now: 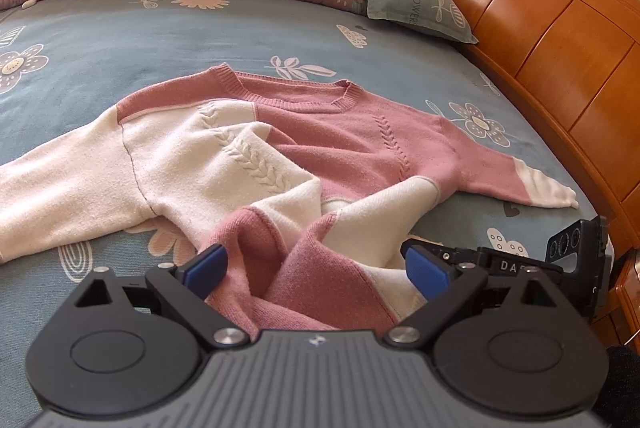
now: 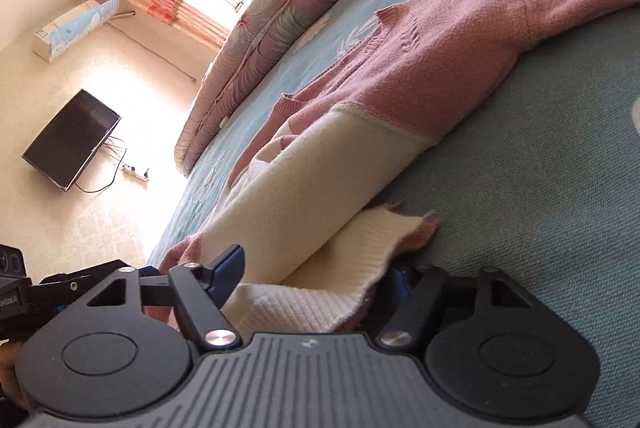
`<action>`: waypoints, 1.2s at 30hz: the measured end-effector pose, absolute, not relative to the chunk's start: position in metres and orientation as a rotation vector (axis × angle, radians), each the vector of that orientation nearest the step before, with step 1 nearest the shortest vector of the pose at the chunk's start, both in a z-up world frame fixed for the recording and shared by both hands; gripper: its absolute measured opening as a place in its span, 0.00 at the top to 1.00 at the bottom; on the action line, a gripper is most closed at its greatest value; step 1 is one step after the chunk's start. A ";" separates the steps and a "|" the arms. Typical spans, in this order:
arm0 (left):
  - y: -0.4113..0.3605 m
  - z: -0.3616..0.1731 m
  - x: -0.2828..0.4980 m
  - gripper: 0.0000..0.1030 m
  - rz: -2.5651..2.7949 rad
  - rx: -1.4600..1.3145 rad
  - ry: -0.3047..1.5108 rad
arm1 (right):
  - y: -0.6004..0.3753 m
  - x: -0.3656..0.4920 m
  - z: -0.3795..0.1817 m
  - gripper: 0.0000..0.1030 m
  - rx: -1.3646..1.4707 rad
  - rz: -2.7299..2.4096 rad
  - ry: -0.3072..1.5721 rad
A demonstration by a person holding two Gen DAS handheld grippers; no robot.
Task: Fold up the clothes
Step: 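Move the right gripper to the cream hem edge and grasp it, then pull the held cream hem outward across the bed with the right gripper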
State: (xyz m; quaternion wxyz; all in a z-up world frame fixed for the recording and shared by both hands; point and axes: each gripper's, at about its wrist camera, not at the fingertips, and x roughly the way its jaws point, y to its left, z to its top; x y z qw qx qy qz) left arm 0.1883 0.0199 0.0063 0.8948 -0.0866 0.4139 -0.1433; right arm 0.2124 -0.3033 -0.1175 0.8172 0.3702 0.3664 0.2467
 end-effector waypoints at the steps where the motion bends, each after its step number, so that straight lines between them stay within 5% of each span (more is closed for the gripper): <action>1: 0.021 0.006 0.187 0.07 -0.295 -0.184 0.857 | -0.309 0.215 -0.123 0.71 0.811 0.503 0.794; 3: 0.022 0.006 0.184 0.07 -0.291 -0.189 0.857 | -0.320 0.218 -0.135 0.96 0.859 0.479 0.820; 19: 0.033 0.011 0.160 0.07 -0.221 -0.184 0.856 | -0.341 0.184 -0.105 0.91 0.846 0.464 0.822; 28: 0.030 0.014 0.151 0.07 -0.227 -0.179 0.850 | -0.343 0.173 -0.125 0.70 0.954 0.456 0.908; 34: 0.030 0.006 0.155 0.07 -0.221 -0.192 0.871 | -0.323 0.201 -0.132 0.71 1.029 0.491 0.900; 36: 0.030 0.004 0.156 0.07 -0.221 -0.194 0.875 | -0.310 0.214 -0.134 0.78 1.007 0.491 0.913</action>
